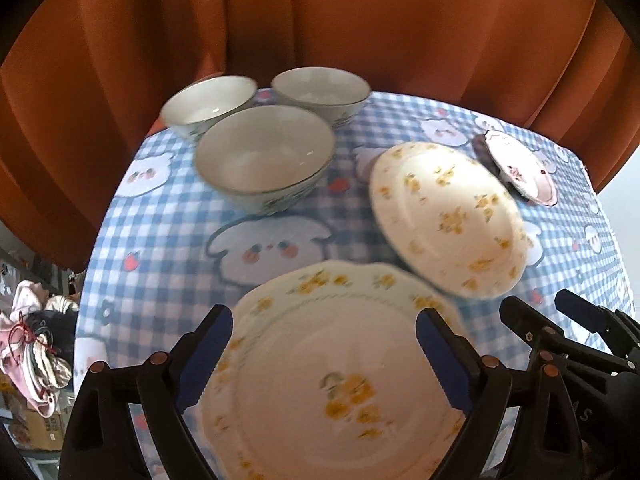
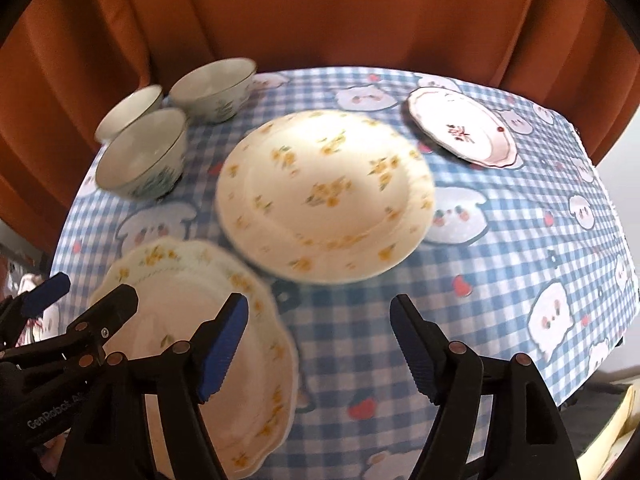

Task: Organize plates and bowls
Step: 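Lower the held deep plate onto the flat yellow-floral plate with the right tool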

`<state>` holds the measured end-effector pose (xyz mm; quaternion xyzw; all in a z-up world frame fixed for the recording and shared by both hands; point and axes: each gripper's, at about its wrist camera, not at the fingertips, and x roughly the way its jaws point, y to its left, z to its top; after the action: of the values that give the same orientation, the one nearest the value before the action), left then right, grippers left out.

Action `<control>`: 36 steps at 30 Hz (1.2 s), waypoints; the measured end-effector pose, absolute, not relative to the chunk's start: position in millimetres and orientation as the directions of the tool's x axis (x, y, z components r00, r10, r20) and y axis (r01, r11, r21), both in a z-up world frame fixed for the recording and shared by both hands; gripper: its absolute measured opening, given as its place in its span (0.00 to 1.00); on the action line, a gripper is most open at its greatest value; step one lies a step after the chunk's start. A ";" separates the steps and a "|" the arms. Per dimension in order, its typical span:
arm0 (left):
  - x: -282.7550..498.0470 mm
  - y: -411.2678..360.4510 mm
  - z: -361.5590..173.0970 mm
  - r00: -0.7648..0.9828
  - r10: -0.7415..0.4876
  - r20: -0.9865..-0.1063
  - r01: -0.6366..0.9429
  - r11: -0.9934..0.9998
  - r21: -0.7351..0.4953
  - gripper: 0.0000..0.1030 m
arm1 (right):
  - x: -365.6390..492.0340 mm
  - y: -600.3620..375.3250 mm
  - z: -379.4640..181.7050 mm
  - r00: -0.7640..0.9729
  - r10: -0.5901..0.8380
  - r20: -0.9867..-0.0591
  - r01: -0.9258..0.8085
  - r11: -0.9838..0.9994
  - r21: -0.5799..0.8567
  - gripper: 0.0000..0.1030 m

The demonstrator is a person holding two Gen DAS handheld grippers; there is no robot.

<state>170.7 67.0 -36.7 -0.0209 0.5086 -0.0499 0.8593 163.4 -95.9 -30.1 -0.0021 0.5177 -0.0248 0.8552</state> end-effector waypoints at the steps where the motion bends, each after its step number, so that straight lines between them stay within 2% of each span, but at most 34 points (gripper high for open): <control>1: 175.8 60.2 -36.1 0.483 -0.106 -0.869 0.065 0.994 -0.085 0.91 | 167.7 -103.4 -29.0 0.463 -0.043 -0.885 0.049 0.999 -0.023 0.74; 12: 232.4 1.9 -39.6 0.508 -0.063 -0.859 0.027 0.998 -0.057 0.91 | 224.7 -168.6 -30.1 0.489 -0.009 -0.872 0.072 0.997 0.030 0.74; 22: 280.4 -26.5 -69.9 0.479 0.002 -0.878 -0.026 1.000 -0.012 0.88 | 283.0 -206.5 -49.0 0.478 0.041 -0.877 0.046 0.996 0.071 0.74; 25: 291.0 -30.1 -81.9 0.461 0.010 -0.888 -0.038 0.999 -0.009 0.82 | 297.2 -209.5 -58.7 0.468 0.057 -0.882 0.031 0.996 0.081 0.74; 27: 296.5 -31.7 -89.4 0.445 0.007 -0.895 -0.037 0.999 -0.010 0.75 | 304.6 -208.8 -63.8 0.465 0.076 -0.882 0.015 0.996 0.093 0.74; 28: 298.6 -32.4 -92.2 0.439 0.014 -0.898 -0.037 0.999 -0.003 0.74 | 307.1 -208.4 -65.2 0.464 0.083 -0.882 0.008 0.995 0.098 0.73; 32: 301.3 -34.0 -98.1 0.435 0.027 -0.900 -0.037 0.999 0.012 0.72 | 316.6 -204.4 -74.3 0.448 0.103 -0.888 -0.013 0.994 0.109 0.58; 36: 301.5 -37.9 -99.9 0.431 0.047 -0.901 -0.030 0.999 0.038 0.70 | 321.3 -203.2 -83.4 0.432 0.099 -0.896 -0.011 0.994 0.105 0.53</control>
<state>301.5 -37.9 -99.9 0.0079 0.5329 0.0230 0.8458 321.3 -203.2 -83.4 0.0415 0.5319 0.0326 0.8451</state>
